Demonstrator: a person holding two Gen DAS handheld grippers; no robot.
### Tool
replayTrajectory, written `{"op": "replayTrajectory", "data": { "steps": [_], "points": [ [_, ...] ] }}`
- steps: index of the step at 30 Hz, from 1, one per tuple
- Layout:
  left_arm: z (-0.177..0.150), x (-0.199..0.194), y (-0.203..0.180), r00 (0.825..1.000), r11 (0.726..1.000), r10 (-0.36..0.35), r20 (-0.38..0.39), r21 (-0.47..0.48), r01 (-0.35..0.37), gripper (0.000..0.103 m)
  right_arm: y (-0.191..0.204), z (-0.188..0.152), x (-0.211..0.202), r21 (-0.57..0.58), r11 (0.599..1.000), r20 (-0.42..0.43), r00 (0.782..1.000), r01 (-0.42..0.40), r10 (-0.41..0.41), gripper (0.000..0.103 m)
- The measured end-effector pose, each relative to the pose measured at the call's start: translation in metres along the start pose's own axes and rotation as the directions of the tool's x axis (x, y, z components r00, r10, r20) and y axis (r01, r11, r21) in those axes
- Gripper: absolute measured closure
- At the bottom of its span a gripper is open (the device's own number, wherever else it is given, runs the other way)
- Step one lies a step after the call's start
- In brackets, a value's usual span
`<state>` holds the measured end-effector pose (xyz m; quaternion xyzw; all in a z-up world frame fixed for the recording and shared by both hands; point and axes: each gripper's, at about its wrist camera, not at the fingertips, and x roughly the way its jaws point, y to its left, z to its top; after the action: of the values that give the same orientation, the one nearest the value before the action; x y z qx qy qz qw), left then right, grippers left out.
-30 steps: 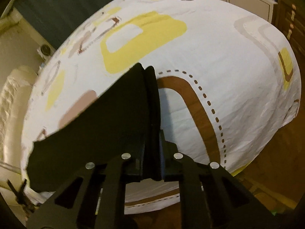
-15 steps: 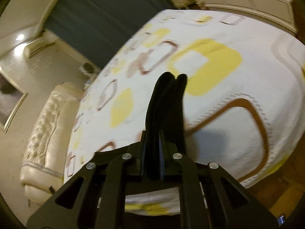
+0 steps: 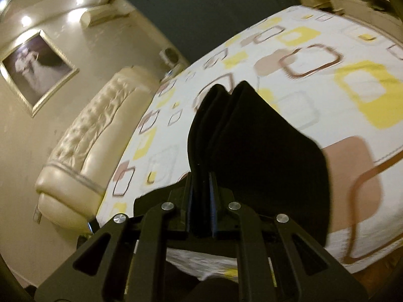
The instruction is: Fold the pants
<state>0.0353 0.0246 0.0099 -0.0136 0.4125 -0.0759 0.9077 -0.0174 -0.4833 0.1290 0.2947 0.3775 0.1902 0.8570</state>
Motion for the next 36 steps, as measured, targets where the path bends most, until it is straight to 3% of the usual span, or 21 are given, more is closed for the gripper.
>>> {"op": "replayTrajectory", "data": {
  "steps": [9, 14, 19, 22, 26, 36],
  "points": [
    [0.0, 0.0, 0.002, 1.0, 1.0, -0.014, 0.001, -0.024, 0.014, 0.013, 0.025, -0.053, 0.122, -0.046, 0.998, -0.187, 0.981, 0.05, -0.058, 0.093],
    [-0.001, -0.002, -0.003, 1.0, 1.0, -0.023, 0.005, -0.003, 0.023, 0.013, 0.025, -0.079, 0.165, -0.063, 0.993, -0.249, 0.962, 0.097, -0.109, 0.093],
    [-0.001, -0.001, -0.007, 1.0, 0.999, -0.031, 0.001, 0.007, 0.031, 0.013, 0.022, -0.093, 0.186, -0.08, 0.989, -0.282, 0.948, 0.127, -0.144, 0.092],
    [-0.001, 0.0, -0.007, 0.999, 0.999, -0.034, 0.0, 0.003, 0.034, 0.013, 0.02, -0.102, 0.194, -0.065, 0.991, -0.303, 0.944, 0.116, -0.13, 0.088],
    [-0.001, 0.0, -0.006, 0.999, 0.999, -0.034, -0.005, -0.003, 0.034, 0.013, 0.013, -0.108, 0.199, 0.007, 0.997, -0.318, 0.946, 0.074, -0.068, 0.076],
    [-0.002, 0.001, -0.008, 0.999, 0.999, -0.039, -0.008, 0.001, 0.039, 0.013, 0.007, -0.13, 0.211, 0.068, 0.997, -0.338, 0.941, 0.036, -0.011, 0.073]
  ]
}}
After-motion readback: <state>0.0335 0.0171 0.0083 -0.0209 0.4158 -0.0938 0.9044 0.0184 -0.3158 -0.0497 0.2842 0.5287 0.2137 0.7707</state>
